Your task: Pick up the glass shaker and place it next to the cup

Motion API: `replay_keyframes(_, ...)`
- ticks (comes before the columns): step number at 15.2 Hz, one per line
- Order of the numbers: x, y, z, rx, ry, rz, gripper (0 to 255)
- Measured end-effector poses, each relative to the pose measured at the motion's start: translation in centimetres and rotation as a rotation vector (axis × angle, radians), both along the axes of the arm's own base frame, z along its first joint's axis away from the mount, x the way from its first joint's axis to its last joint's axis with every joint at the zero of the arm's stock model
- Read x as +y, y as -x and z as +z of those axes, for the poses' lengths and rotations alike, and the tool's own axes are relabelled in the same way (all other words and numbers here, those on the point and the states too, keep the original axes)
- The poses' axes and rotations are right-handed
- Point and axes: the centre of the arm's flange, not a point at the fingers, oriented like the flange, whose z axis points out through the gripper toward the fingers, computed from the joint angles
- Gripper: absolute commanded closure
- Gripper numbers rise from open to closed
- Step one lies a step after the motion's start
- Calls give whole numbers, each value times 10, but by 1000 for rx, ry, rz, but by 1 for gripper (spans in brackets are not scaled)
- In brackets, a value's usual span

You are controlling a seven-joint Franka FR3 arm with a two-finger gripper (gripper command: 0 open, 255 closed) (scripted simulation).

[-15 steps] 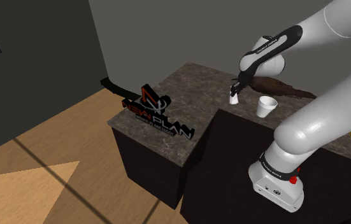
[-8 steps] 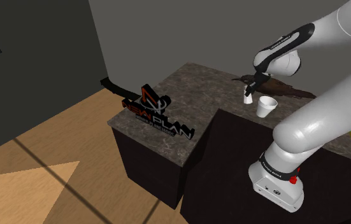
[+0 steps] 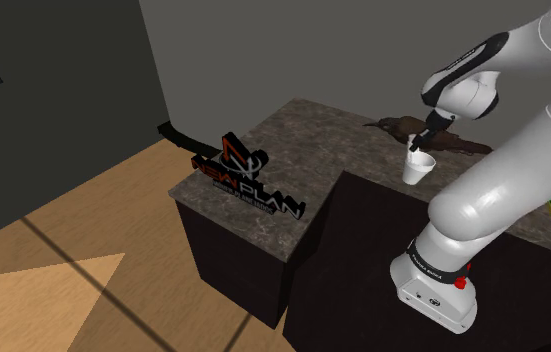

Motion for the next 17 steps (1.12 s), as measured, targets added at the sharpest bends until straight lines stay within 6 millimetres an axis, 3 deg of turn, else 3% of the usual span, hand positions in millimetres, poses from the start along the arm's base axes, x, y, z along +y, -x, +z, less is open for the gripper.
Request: replay_keyframes(17, -178, 141, 4, 2, 2, 1, 255)
